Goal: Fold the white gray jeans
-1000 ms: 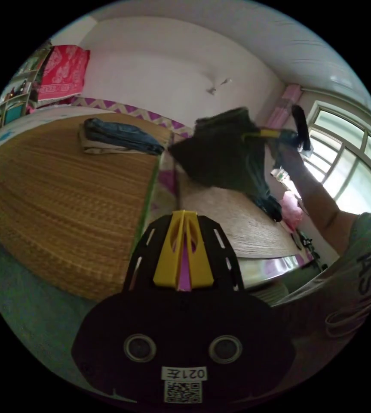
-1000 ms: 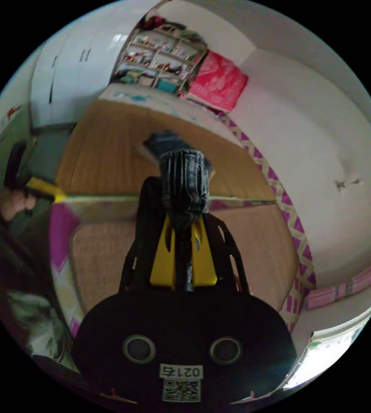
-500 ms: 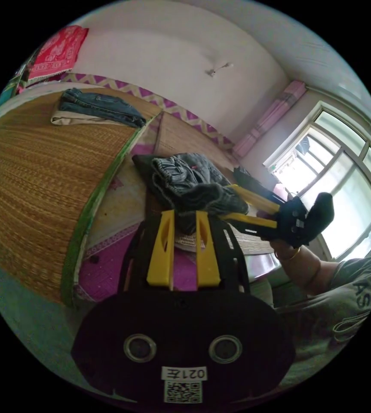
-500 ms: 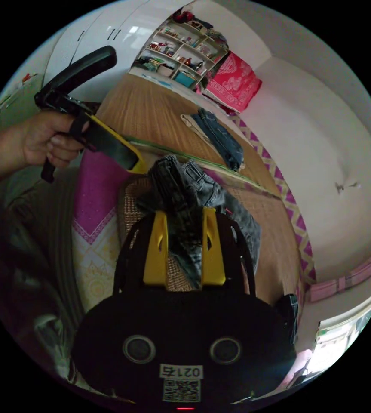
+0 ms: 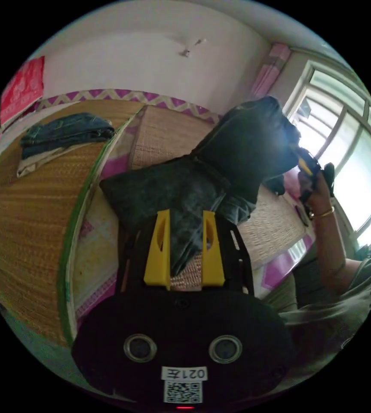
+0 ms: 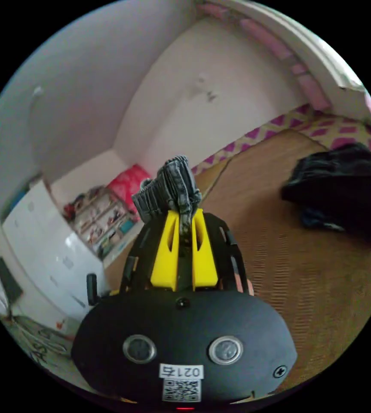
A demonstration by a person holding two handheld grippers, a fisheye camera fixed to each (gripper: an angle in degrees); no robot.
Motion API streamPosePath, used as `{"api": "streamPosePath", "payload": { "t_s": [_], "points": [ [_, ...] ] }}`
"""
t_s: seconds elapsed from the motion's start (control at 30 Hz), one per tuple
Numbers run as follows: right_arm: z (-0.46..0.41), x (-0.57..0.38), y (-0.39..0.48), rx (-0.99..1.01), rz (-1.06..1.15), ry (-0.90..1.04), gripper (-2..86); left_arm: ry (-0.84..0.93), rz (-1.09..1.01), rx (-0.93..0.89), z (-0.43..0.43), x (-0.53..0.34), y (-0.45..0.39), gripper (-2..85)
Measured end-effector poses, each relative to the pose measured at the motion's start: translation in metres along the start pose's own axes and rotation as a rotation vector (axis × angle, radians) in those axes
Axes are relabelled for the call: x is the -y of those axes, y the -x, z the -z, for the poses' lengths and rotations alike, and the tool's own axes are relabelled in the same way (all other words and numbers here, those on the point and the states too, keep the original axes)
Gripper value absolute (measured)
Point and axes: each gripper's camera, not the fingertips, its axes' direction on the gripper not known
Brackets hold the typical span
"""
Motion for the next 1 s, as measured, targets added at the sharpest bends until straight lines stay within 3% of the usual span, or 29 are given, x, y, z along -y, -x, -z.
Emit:
{"api": "streamPosePath", "payload": {
  "t_s": [0.13, 0.17, 0.27, 0.47, 0.63, 0.7, 0.8, 1.0],
  "points": [
    [0.090, 0.033, -0.121, -0.067, -0.350, -0.131, 3.7, 0.126, -0.039, 0.097, -0.037, 0.022, -0.005, 9.7],
    [0.105, 0.032, -0.152, -0.114, -0.450, -0.126, 3.4, 0.223, -0.058, 0.121, -0.055, 0.027, -0.004, 8.2],
    [0.127, 0.025, -0.208, -0.148, -0.642, -0.032, 2.9, 0.296, -0.155, 0.153, -0.079, 0.039, -0.012, 5.7],
    [0.176, 0.053, -0.178, -0.063, -0.523, -0.054, 3.5, 0.411, -0.405, 0.201, -0.110, 0.069, -0.038, 3.9],
    [0.192, 0.032, -0.189, -0.111, -0.605, -0.038, 3.7, 0.399, -0.414, 0.172, -0.111, 0.074, -0.037, 1.1],
    [0.196, 0.030, -0.187, -0.063, -0.581, -0.037, 4.0, 0.313, -0.342, 0.128, -0.090, 0.074, -0.038, 0.2],
    [0.207, 0.050, -0.146, -0.144, -0.458, 0.046, 6.7, 0.128, -0.317, -0.098, -0.053, 0.070, -0.071, 1.0],
    [0.246, 0.047, -0.054, -0.369, -0.274, -0.069, 10.0, 0.111, -0.564, -0.088, -0.102, 0.066, -0.193, 7.4]
  ]
}}
